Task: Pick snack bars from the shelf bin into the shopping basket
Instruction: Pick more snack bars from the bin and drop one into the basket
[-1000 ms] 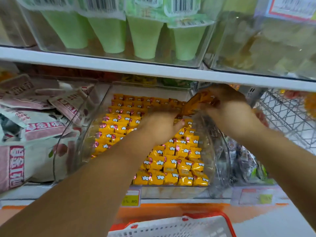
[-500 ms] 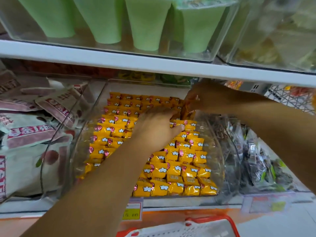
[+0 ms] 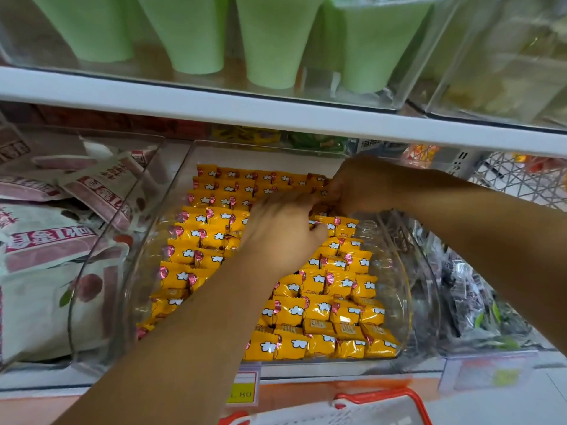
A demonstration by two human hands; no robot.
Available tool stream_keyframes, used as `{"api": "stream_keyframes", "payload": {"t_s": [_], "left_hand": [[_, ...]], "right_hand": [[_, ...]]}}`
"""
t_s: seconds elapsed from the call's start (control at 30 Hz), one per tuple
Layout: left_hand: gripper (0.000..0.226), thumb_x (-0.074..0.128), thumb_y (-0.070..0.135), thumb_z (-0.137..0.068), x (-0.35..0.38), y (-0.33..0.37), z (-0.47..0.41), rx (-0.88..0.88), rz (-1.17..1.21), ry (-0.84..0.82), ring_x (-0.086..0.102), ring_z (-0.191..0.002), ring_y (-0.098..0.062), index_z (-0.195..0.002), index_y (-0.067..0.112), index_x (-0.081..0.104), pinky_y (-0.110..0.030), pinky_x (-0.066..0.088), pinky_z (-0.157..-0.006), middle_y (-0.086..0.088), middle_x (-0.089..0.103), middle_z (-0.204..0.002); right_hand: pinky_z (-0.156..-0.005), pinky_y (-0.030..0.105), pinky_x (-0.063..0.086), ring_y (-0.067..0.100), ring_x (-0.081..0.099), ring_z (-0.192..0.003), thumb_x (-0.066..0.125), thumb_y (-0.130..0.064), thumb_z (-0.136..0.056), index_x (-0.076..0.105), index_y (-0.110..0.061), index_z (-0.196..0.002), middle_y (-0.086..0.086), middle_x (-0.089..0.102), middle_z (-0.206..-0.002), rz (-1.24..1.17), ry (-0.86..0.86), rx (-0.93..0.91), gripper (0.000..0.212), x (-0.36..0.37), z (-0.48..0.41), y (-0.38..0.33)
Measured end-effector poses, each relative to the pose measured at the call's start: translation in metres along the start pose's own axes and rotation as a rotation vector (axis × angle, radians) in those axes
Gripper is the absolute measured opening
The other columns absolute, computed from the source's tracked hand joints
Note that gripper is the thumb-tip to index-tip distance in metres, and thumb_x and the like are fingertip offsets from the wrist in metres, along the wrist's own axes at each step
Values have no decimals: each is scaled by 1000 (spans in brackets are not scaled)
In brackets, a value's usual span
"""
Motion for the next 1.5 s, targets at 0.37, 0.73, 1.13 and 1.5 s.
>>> {"api": "stream_keyframes", "payload": {"t_s": [0.37, 0.73, 1.13, 1.5], "left_hand": [[52, 41, 52, -91, 9, -3, -1, -27, -59, -28, 23, -148, -18, -139, 33, 50, -40, 16, -119, 5, 37, -155], [47, 44, 50, -91, 6, -1, -2, -27, -46, -31, 32, -143, -20, -132, 31, 55, -40, 23, -117, 5, 47, -147], [41, 64, 32, -94, -76, 46, 82, -154, 431, -180, 59, -84, -9, -132, 35, 50, -25, 44, -67, 12, 61, -103], [31, 80, 29, -80, -97, 63, 211, -420, 985, -146, 69, -80, -6, -105, 45, 69, -22, 52, -63, 20, 71, -96]], "right_hand": [[-89, 32, 48, 16, 60, -91, 65, -33, -89, 74, -17, -91, -4, 67, -92, -72, 218, 59, 18, 0, -26, 6], [-71, 32, 43, 23, 58, -87, 50, -24, -100, 58, -17, -99, 4, 63, -93, -271, 443, 91, 11, -14, 31, -2], [-82, 33, 59, 11, 70, -98, 55, 3, -94, 57, -15, -84, -3, 73, -107, -1354, 800, 56, 21, 8, 197, -63], [-65, 32, 58, 31, 72, -69, 69, -16, -72, 55, -6, -89, 17, 73, -78, -1853, 543, 262, 25, 33, 281, -121]]}}
Point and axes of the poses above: each hand's wrist, its own z-axis away from the middle knuckle, its own x-axis out of the palm, y = z × x, the point moved 4 cm from there along -z, towards the middle knuckle
